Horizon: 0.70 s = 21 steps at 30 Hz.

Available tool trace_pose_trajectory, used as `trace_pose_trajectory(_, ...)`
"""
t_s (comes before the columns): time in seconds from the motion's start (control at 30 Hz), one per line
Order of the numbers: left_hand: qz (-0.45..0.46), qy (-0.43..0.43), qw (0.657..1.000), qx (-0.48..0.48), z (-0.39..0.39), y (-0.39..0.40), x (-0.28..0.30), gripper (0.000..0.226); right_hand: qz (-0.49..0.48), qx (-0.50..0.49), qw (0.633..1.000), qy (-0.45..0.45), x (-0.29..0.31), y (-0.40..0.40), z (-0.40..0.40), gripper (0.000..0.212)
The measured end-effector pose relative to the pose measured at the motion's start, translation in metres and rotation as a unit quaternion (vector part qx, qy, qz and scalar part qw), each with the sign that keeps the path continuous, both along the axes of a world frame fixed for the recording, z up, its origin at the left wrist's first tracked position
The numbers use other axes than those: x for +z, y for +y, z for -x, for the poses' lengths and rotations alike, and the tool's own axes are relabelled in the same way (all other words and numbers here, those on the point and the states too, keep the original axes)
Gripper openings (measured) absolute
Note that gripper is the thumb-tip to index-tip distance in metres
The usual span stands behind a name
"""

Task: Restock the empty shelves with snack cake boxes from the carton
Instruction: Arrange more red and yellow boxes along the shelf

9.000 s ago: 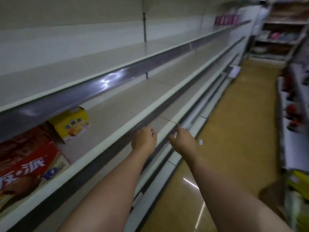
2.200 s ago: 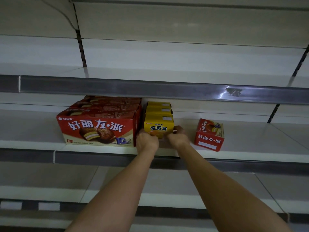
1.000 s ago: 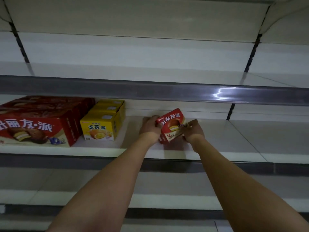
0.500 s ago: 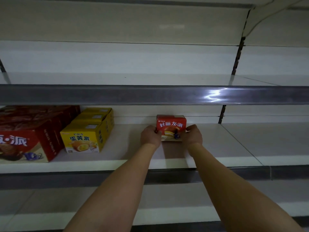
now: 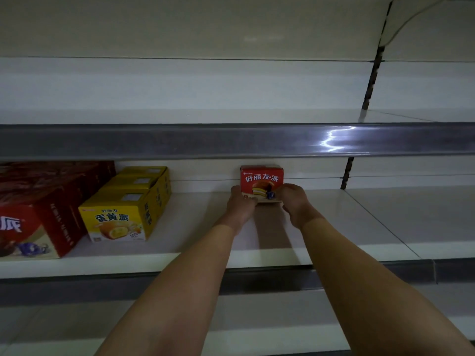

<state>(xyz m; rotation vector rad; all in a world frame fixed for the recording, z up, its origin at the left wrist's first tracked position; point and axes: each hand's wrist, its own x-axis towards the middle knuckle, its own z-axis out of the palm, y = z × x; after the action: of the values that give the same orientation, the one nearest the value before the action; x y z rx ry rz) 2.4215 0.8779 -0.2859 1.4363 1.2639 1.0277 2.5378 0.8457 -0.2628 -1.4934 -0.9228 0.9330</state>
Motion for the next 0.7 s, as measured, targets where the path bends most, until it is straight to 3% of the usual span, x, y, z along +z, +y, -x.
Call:
trace_pose_trajectory(0.1,-0.003,-0.007,1.0,-0.022,-0.002,-0.006,0.002,0.021,-0.004,0.019,1.0,-0.019,0.002,-0.001,0.004,0.015)
trace_pose_trajectory(0.23,0.004,0.018,0.999,-0.031,-0.001,-0.002,-0.005,0.016,-0.003,0.019,0.998,-0.055,-0.006,-0.006,0.004,0.014)
trace_pose_trajectory(0.4,-0.014,0.08,0.995,0.053,0.005,-0.008,-0.004,0.034,0.029,-0.017,0.997,-0.068,-0.011,-0.013,-0.001,0.064)
trace_pose_trajectory(0.7,-0.072,0.303,0.95,-0.026,0.009,-0.033,0.007,0.028,0.123,-0.031,0.954,-0.273,-0.003,-0.042,-0.017,0.055)
